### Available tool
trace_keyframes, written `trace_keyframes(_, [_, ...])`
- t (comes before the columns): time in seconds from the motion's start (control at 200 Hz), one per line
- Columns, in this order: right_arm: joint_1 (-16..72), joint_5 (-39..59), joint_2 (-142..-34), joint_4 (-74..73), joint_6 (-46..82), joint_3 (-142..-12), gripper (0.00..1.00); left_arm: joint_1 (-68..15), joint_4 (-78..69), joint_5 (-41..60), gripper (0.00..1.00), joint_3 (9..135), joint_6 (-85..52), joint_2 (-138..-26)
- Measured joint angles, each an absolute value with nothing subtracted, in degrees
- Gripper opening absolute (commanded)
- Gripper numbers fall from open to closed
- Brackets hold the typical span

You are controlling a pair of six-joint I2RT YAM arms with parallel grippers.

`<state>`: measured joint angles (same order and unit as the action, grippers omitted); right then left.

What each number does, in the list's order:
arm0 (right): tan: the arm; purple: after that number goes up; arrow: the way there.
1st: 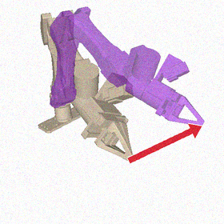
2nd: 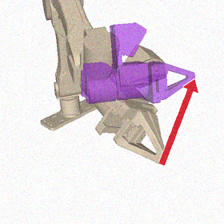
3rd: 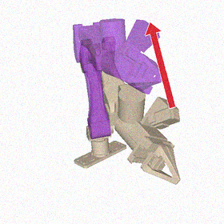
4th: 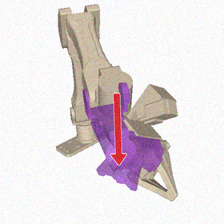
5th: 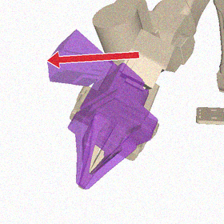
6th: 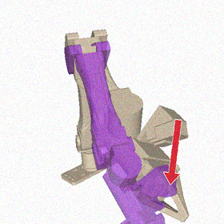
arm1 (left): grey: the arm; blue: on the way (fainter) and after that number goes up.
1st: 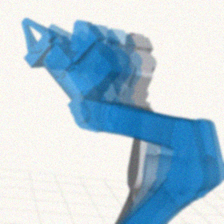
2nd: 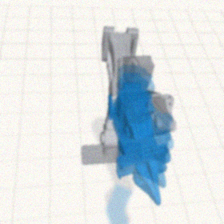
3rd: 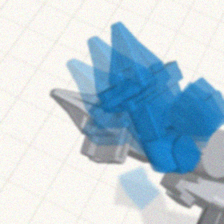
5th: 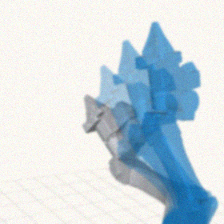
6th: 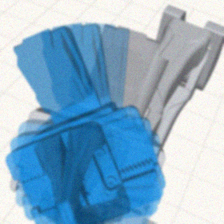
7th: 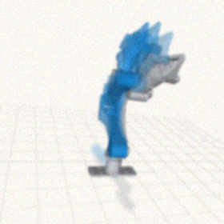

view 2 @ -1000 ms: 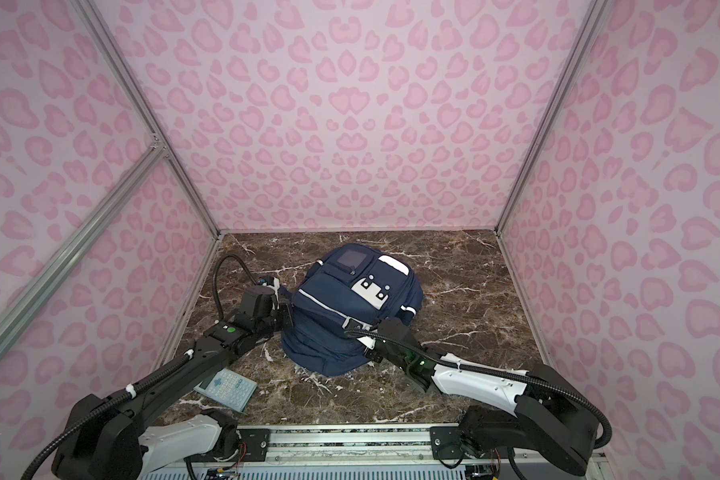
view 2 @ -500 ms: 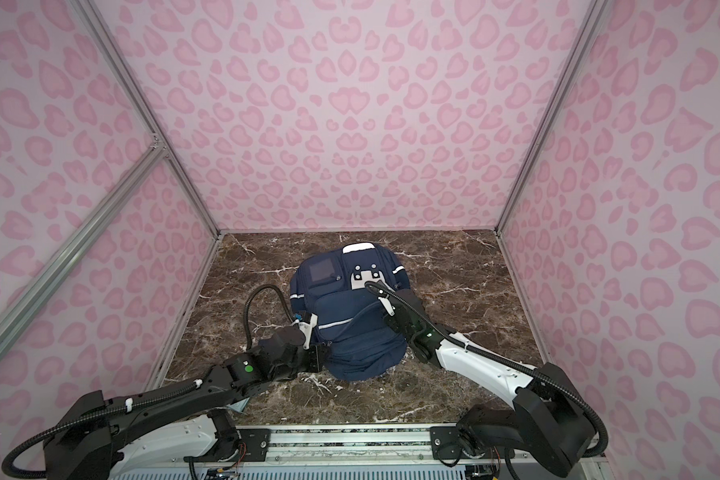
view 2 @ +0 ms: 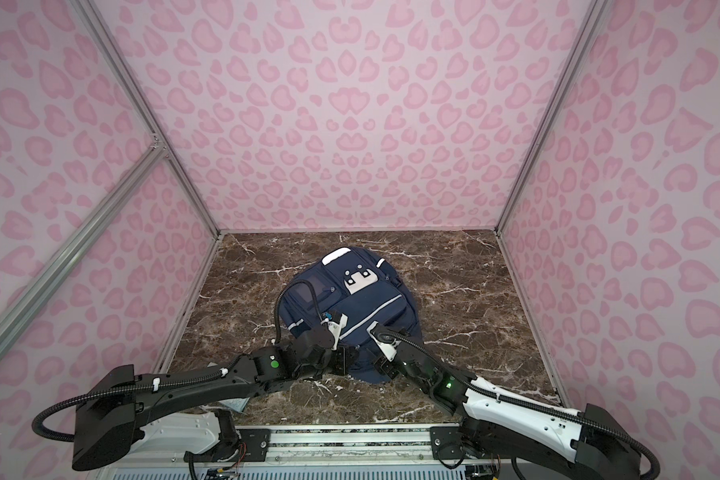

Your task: Pack the student bag

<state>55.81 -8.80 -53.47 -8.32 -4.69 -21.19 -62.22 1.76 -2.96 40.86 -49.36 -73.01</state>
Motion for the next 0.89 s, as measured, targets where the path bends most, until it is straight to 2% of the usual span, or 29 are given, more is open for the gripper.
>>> trace_keyframes(0.15, [59.4, -9.5, -59.6, -13.1, -5.9, -21.4, 0.90, -62.2, 4.2, -3.4, 0.03, 42.0, -49.2, -72.6])
trace_keyframes(0.24, [60.5, -10.0, -63.6, -14.4, -6.9, -23.3, 0.89, -62.2, 4.2, -3.4, 0.03, 42.3, -49.2, -72.8])
trace_keyframes(0.275, [60.7, -10.7, -65.2, -14.8, -7.0, -24.2, 0.85, -62.2, 4.2, -3.3, 0.03, 42.3, -49.2, -72.8])
trace_keyframes(0.32, [60.8, -11.1, -67.2, -15.1, -6.7, -25.4, 0.73, -62.2, 4.3, -3.6, 0.03, 42.3, -49.2, -72.7])
trace_keyframes(0.39, [60.9, -11.7, -70.0, -16.0, -3.5, -27.0, 0.43, -62.0, 4.1, -5.6, 0.03, 42.1, -49.0, -72.0])
trace_keyframes(0.44, [60.8, -12.0, -71.2, -17.0, -1.4, -27.9, 0.26, -61.8, 3.2, -7.7, 0.03, 42.0, -48.9, -71.2])
trace_keyframes(0.57, [60.6, -12.1, -71.2, -19.2, -1.7, -27.4, 0.02, -60.9, 1.6, -8.1, 0.03, 41.7, -49.6, -70.0])
trace_keyframes(0.65, [60.6, -12.9, -69.3, -18.7, -5.0, -25.6, 0.00, -59.3, 2.0, -5.1, 0.03, 40.7, -49.0, -68.9])
trace_keyframes(0.895, [60.0, -14.4, -63.7, -14.5, -8.7, -23.3, 0.00, -53.0, 10.4, -8.4, 0.03, 40.0, -46.2, -65.3])
